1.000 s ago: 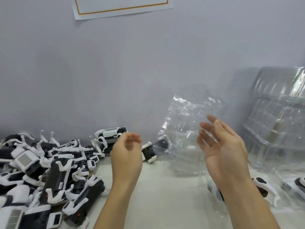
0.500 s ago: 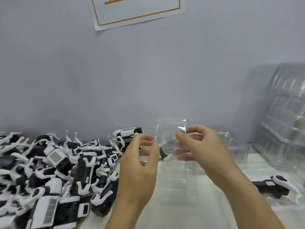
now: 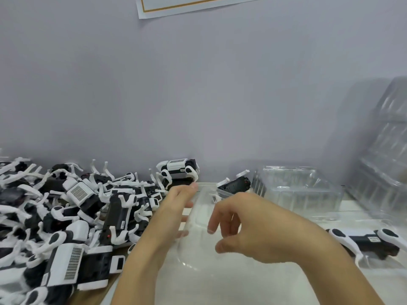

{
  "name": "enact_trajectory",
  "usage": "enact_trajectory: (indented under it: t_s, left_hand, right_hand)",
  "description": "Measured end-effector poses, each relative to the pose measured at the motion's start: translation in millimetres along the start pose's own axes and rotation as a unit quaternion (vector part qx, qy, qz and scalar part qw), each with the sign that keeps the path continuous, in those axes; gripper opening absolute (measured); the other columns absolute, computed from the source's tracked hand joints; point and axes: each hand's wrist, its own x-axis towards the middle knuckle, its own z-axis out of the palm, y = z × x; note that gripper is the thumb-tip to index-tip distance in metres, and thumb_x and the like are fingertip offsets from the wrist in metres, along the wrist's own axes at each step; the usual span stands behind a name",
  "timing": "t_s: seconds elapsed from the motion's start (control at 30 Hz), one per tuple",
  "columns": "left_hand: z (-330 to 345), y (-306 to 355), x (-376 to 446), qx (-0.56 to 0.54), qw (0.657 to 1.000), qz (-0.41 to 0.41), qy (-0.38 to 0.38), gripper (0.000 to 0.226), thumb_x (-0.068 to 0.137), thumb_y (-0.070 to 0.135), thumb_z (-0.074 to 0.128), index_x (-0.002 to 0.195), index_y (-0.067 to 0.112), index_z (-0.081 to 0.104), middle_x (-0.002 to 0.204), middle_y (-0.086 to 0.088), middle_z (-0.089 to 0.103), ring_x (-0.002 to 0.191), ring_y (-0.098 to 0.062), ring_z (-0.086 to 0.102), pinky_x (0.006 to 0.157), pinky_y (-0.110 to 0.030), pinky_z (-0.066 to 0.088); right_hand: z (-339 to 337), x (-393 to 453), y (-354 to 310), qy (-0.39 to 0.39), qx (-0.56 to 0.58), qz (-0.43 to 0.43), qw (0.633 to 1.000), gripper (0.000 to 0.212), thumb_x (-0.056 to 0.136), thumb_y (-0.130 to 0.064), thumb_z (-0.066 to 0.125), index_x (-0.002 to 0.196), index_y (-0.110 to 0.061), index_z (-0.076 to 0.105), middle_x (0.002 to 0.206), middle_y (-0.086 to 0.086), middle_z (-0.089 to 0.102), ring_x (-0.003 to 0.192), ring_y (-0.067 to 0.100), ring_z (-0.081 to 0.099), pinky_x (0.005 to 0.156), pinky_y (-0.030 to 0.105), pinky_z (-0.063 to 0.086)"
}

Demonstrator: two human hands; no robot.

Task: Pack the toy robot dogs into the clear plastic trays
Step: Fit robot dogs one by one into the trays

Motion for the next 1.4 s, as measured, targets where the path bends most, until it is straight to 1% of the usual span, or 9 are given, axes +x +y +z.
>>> enact_trajectory:
  t_s: [0.13, 0.23, 0.3, 0.43, 0.57, 0.7, 0.97, 1.17, 1.4]
  left_hand:
    - [4.5, -10.2, 5.4, 0.087, 0.995, -0.037, -0.027, 0.038, 0.092, 0.038, 0.063, 0.127, 0.048, 0.049, 0.112, 0.015, 0.057, 0.1, -0.001, 0.053, 0.083, -0.03, 0.04]
    - [9.8, -19.8, 7.9, 0.148, 0.986, -0.062, -0.038, 0.053, 0.095, 0.019, 0.051, 0.139, 0.047, 0.041, 0.119, 0.007, 0.055, 0.105, -0.009, 0.052, 0.088, -0.029, 0.036]
    - [11.7, -23.3, 7.9, 0.18, 0.981, -0.068, -0.038, 0.051, 0.095, 0.014, 0.043, 0.138, 0.042, 0.043, 0.109, 0.006, 0.057, 0.093, -0.007, 0.054, 0.075, -0.024, 0.04]
    - [11.1, -25.3, 11.7, 0.253, 0.966, -0.047, -0.004, 0.044, 0.096, 0.021, 0.047, 0.137, 0.032, 0.041, 0.115, 0.002, 0.059, 0.086, -0.01, 0.056, 0.07, -0.023, 0.041]
    - [22.1, -18.0, 11.3, 0.416, 0.906, 0.059, 0.042, 0.046, 0.097, 0.029, 0.049, 0.142, 0.029, 0.037, 0.138, 0.003, 0.045, 0.127, -0.015, 0.044, 0.098, -0.03, 0.041]
    - [48.4, -4.2, 14.5, 0.414, 0.898, 0.139, 0.045, 0.039, 0.096, 0.034, 0.052, 0.134, 0.033, 0.044, 0.131, 0.008, 0.047, 0.123, -0.014, 0.044, 0.092, -0.029, 0.039]
    - [84.6, 15.3, 111.1, 0.505, 0.86, 0.053, -0.049, 0.057, 0.1, 0.039, 0.043, 0.151, 0.022, 0.025, 0.134, -0.015, 0.051, 0.115, -0.033, 0.056, 0.093, -0.041, 0.051]
    - [81.4, -15.9, 152.4, 0.49, 0.868, -0.012, -0.079, 0.035, 0.103, 0.031, 0.037, 0.137, 0.027, 0.039, 0.097, -0.008, 0.055, 0.082, -0.025, 0.056, 0.044, -0.03, 0.053]
    - [85.5, -22.3, 161.9, 0.36, 0.932, -0.02, -0.045, 0.021, 0.096, 0.03, 0.062, 0.104, 0.017, 0.047, 0.1, -0.009, 0.055, 0.076, -0.025, 0.057, 0.07, -0.037, 0.056]
  right_hand:
    - [4.4, 1.0, 0.1, -0.06, -0.04, 0.018, 0.997, 0.022, 0.077, -0.03, 0.083, 0.095, -0.034, 0.07, 0.083, -0.012, 0.06, 0.069, 0.009, 0.063, 0.052, 0.02, 0.051]
    - [11.0, 4.7, 4.8, -0.096, -0.048, 0.037, 0.994, 0.024, 0.077, -0.033, 0.083, 0.097, -0.036, 0.072, 0.084, -0.015, 0.062, 0.07, 0.008, 0.064, 0.038, 0.01, 0.037]
    - [10.4, 6.0, 10.7, -0.099, -0.028, 0.038, 0.994, 0.02, 0.078, -0.038, 0.08, 0.097, -0.039, 0.073, 0.085, -0.018, 0.066, 0.081, 0.007, 0.068, 0.047, 0.012, 0.043]
    - [-6.3, 3.8, 34.0, 0.009, 0.028, 0.041, 0.999, 0.005, 0.084, -0.044, 0.073, 0.089, -0.043, 0.073, 0.081, -0.024, 0.067, 0.078, -0.001, 0.065, 0.074, 0.021, 0.054]
    - [-22.4, -1.3, 63.3, 0.123, 0.044, 0.057, 0.99, 0.009, 0.09, -0.038, 0.066, 0.084, -0.041, 0.072, 0.078, -0.022, 0.067, 0.075, -0.004, 0.063, 0.065, 0.015, 0.049]
    - [-28.9, -2.7, 79.4, 0.171, 0.056, 0.057, 0.982, 0.013, 0.092, -0.033, 0.065, 0.085, -0.04, 0.073, 0.084, -0.021, 0.069, 0.079, -0.011, 0.06, 0.062, 0.008, 0.043]
    - [-25.4, 0.2, 87.1, 0.202, 0.101, 0.051, 0.973, 0.014, 0.093, -0.029, 0.062, 0.09, -0.037, 0.073, 0.088, -0.017, 0.069, 0.08, -0.008, 0.061, 0.065, 0.011, 0.05]
    - [-20.8, 2.9, 90.8, 0.207, 0.102, 0.052, 0.972, 0.013, 0.094, -0.03, 0.06, 0.093, -0.035, 0.072, 0.087, -0.018, 0.067, 0.081, -0.006, 0.061, 0.067, 0.011, 0.049]
    - [-18.5, 6.7, 93.2, 0.214, 0.112, 0.053, 0.969, 0.014, 0.094, -0.029, 0.059, 0.093, -0.035, 0.072, 0.084, -0.02, 0.066, 0.079, -0.011, 0.059, 0.061, 0.008, 0.048]
